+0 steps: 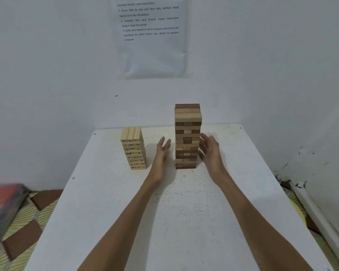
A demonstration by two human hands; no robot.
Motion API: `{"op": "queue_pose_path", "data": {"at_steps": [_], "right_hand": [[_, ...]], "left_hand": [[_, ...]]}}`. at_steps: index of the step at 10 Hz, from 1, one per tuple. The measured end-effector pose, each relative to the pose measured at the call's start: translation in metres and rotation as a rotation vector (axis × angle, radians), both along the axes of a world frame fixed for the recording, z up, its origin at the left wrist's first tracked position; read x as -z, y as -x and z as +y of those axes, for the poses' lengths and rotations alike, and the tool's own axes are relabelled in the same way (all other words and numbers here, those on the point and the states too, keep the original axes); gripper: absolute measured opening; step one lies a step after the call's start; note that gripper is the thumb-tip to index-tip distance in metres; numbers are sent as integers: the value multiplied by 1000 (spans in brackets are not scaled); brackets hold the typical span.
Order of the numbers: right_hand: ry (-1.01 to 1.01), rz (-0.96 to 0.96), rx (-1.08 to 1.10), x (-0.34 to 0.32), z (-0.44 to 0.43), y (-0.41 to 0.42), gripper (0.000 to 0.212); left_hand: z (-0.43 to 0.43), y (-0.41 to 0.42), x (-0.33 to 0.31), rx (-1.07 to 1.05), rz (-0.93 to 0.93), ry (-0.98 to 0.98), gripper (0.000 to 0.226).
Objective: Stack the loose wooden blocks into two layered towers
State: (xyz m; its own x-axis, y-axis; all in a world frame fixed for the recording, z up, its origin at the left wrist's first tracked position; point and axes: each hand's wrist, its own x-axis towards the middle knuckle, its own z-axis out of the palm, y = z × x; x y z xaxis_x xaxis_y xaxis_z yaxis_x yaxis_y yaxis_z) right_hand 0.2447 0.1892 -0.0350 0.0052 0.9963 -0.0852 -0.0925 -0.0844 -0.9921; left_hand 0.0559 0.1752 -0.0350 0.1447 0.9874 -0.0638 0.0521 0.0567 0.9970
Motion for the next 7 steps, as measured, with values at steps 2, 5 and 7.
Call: {"op": "queue_pose_path", "data": {"at_steps": [2,5,7], "right_hand": [[-50,53,62,5,7,37,63],[-33,101,131,14,10,48,85],[-48,159,209,9,8,49,78]], "left_hand": [[25,-32,-7,-111,-195,76,96],[28,-55,-1,-214,-318,82,79],[30,-55,-2,-242,-381,75,86]]}}
